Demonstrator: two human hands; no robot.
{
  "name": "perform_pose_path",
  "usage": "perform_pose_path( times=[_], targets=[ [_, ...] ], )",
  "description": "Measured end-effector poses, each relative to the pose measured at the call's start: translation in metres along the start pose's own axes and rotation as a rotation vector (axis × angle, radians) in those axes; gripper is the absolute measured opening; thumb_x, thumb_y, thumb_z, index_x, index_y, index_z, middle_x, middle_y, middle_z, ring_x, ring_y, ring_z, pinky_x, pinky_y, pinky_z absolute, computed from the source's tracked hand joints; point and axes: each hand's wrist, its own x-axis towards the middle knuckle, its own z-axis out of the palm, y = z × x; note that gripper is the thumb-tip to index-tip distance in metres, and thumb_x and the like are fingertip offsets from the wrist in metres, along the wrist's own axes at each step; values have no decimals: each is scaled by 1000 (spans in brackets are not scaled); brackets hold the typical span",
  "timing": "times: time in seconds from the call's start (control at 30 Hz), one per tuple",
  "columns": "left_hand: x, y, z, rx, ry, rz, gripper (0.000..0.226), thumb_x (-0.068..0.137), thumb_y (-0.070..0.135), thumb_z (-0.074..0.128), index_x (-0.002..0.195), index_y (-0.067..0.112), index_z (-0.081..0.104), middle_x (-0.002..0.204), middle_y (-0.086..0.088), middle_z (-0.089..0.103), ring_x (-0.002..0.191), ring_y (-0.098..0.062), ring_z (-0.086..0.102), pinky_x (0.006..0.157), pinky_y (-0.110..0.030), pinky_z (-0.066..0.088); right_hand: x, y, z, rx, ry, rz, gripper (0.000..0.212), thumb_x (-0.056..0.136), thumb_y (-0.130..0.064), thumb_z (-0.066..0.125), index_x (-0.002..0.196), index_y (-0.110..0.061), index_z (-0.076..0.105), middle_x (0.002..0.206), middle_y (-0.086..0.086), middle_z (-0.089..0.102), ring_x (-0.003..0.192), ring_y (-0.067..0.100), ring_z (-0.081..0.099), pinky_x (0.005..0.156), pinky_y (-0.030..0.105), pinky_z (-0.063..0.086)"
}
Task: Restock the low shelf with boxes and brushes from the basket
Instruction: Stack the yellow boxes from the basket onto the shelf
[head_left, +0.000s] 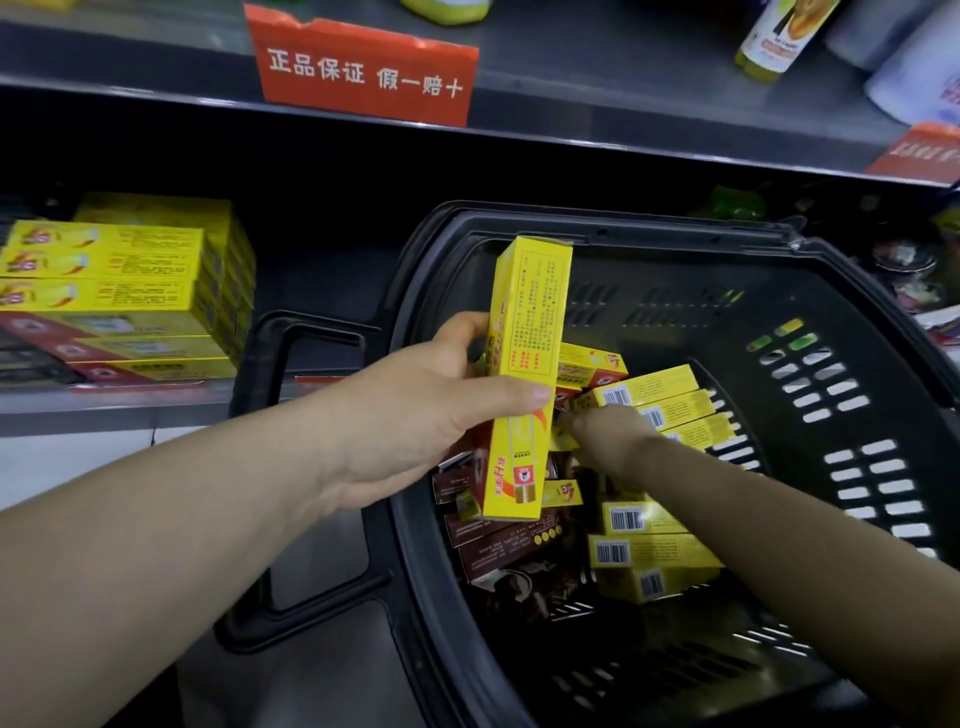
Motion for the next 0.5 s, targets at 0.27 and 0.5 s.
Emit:
perform_pose_path(
  times=[0.27,0.5],
  targets=[
    [2,-5,-4,-16,15,3,64,65,34,68,121,27,39,102,10,71,97,-4,66,88,-25,53,-103,26,-84,1675,-16,-96,45,67,-25,78,106,-12,61,97,6,72,88,21,69,75,34,57],
    [2,-6,5,-80,94,37,65,66,34,66,123,19,40,108,0,71,97,-12,68,81,-28,56,-120,-23,-115,1564,199,-267,47,66,-32,76,79,3,49,70,3,60,71,19,58,69,37,48]
  ],
)
